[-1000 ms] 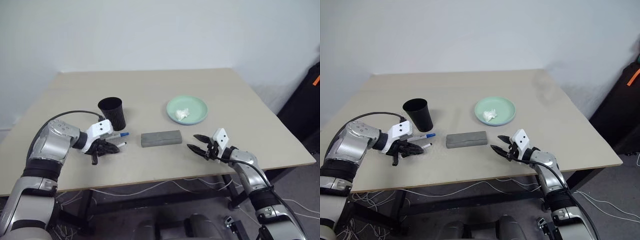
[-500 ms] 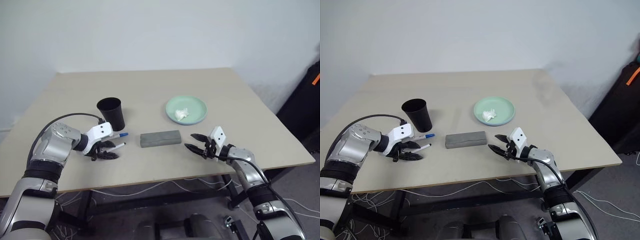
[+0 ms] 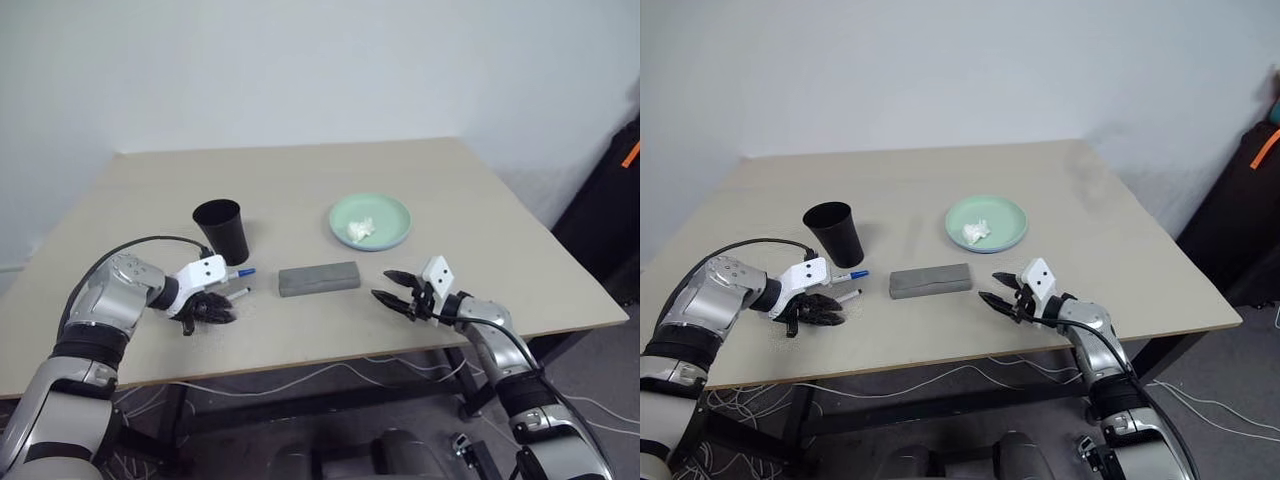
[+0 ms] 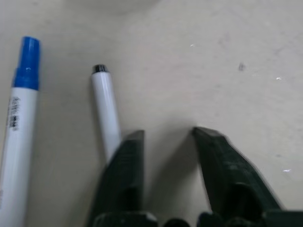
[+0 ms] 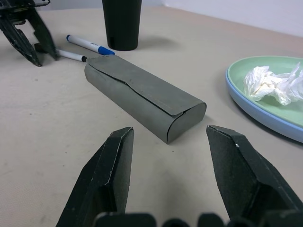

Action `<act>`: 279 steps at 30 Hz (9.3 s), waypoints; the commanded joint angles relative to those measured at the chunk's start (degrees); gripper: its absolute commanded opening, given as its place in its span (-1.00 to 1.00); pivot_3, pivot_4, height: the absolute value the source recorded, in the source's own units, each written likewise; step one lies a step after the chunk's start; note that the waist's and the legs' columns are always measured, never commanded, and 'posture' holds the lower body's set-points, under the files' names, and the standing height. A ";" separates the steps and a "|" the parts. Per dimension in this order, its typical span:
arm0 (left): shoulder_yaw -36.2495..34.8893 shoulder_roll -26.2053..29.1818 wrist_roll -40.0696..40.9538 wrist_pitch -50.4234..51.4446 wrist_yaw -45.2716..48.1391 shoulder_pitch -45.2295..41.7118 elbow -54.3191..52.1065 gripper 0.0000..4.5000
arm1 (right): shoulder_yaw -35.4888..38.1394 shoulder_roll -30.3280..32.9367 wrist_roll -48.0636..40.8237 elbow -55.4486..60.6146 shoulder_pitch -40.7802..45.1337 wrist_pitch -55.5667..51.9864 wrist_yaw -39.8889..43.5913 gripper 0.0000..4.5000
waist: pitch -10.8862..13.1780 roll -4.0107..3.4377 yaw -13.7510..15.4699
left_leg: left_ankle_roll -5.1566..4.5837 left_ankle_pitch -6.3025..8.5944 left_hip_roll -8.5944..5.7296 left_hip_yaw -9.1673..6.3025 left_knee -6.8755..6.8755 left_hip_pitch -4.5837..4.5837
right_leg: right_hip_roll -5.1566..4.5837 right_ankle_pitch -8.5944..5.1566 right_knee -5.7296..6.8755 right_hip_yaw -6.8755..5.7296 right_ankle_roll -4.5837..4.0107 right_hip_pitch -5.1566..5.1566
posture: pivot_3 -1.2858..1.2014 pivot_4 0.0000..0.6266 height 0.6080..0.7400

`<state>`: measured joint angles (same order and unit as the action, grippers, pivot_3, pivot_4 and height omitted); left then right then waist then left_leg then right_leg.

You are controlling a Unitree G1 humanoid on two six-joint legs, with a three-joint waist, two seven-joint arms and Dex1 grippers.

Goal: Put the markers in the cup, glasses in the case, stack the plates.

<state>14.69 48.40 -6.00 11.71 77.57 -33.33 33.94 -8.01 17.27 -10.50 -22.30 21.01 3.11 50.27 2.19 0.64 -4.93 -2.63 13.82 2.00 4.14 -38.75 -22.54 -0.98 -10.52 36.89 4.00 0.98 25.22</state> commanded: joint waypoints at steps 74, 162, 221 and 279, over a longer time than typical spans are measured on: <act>0.38 -0.67 -4.94 -5.58 -1.96 -8.08 11.63 -0.85 | -1.44 0.31 0.06 3.62 2.35 -4.30 3.32 0.18 | 0.06 0.13 1.33 | 0.00 0.00 -0.03 -0.04 0.07 -0.07 | -0.38 0.00 -0.06 -0.29 0.01 0.05 | 0.03 -1.00 1.00; -27.14 -20.56 13.09 -34.83 -47.22 -15.62 23.21 0.39 | -1.61 -1.03 1.41 -1.08 5.34 -0.82 2.79 0.18 | 0.12 0.39 0.90 | -0.22 0.03 -0.50 -0.04 0.07 -0.14 | -0.81 -0.10 -0.23 -0.67 0.49 -0.30 | 0.03 -1.00 1.00; 3.91 -7.24 -14.64 -15.33 -6.06 -27.64 40.50 0.98 | -1.39 -1.17 1.88 -1.91 5.78 -0.43 1.84 0.18 | 0.38 0.80 0.80 | -0.47 -0.12 -0.45 -0.04 0.04 -0.61 | -0.82 -0.19 -0.18 -0.64 0.34 0.22 | 0.03 -1.00 1.00; -4.57 -8.29 -4.56 -19.85 10.16 -25.98 32.46 -0.97 | -0.94 -1.14 1.65 0.50 3.76 -1.56 0.47 0.18 | 0.38 0.82 0.81 | -0.48 -0.12 -0.43 -0.12 -0.18 -0.77 | -0.82 -0.18 -0.10 -0.69 0.34 0.25 | 0.03 -1.00 1.00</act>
<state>12.54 40.20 -13.92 -7.93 86.04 -58.84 69.79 -9.80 16.05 -8.28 -23.27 23.97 0.85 50.60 2.56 1.46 -4.12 -3.11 13.70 1.58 4.01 -38.93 -23.33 -1.80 -10.69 36.79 3.30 1.32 25.47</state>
